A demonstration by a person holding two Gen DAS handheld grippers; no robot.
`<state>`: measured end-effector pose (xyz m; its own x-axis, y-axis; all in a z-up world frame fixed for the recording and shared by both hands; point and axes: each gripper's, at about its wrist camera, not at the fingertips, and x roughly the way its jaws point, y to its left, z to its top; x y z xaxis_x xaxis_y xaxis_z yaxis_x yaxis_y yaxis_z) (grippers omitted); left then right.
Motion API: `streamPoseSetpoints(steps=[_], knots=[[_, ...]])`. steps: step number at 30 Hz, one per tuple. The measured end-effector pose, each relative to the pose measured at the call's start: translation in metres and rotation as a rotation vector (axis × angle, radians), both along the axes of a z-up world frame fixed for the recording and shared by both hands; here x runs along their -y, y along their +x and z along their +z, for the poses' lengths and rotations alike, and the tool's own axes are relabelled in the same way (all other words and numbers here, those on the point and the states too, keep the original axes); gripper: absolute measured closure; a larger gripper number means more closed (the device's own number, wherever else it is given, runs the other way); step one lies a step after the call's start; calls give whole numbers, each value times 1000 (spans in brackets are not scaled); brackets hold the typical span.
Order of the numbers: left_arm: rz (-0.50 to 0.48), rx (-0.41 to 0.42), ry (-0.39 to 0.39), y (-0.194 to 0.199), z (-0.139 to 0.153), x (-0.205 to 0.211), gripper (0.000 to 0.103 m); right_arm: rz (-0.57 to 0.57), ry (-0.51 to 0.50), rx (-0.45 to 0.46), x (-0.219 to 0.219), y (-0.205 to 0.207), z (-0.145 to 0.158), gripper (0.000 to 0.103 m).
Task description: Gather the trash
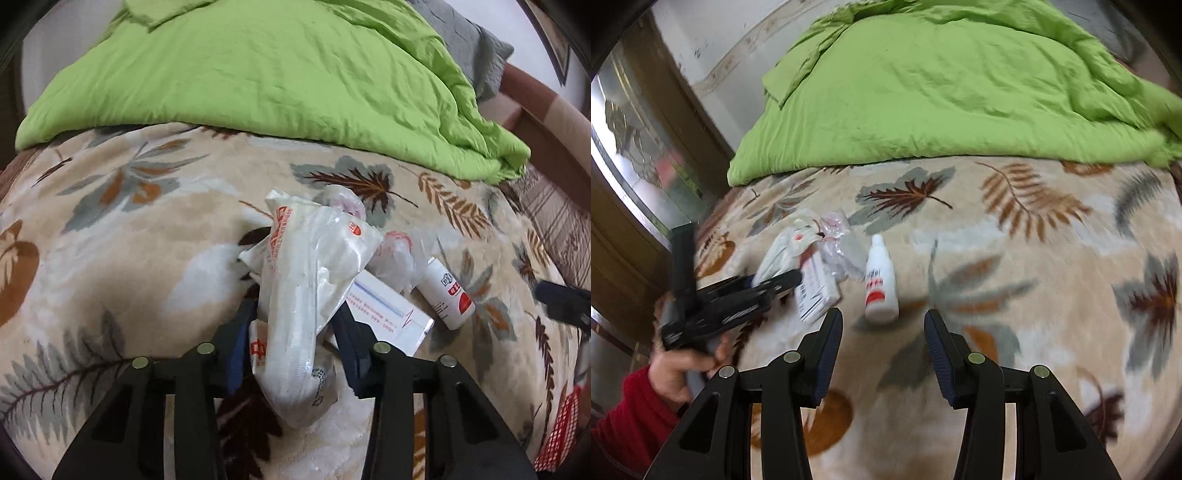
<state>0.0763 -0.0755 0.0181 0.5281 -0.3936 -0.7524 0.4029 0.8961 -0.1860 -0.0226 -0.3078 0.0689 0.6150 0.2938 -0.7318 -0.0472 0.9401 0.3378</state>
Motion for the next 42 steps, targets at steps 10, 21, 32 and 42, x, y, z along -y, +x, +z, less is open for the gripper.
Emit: streamPoseSetpoints(steps=[10,21,32,42], knots=[[119,81,-29,-38,36,-34,63,39,-70,-86,-36,73,-40,55],[140,188,6,-93,58,-30,63,-24,-133,-102,-52,35,-53,71],[161,280,106,-162,59,-18,63,-114,-80,46,-70,-87,-17,71],[190,351,169,-190,62,-14,63,-158,-94,143,-78,-134,-7,71]])
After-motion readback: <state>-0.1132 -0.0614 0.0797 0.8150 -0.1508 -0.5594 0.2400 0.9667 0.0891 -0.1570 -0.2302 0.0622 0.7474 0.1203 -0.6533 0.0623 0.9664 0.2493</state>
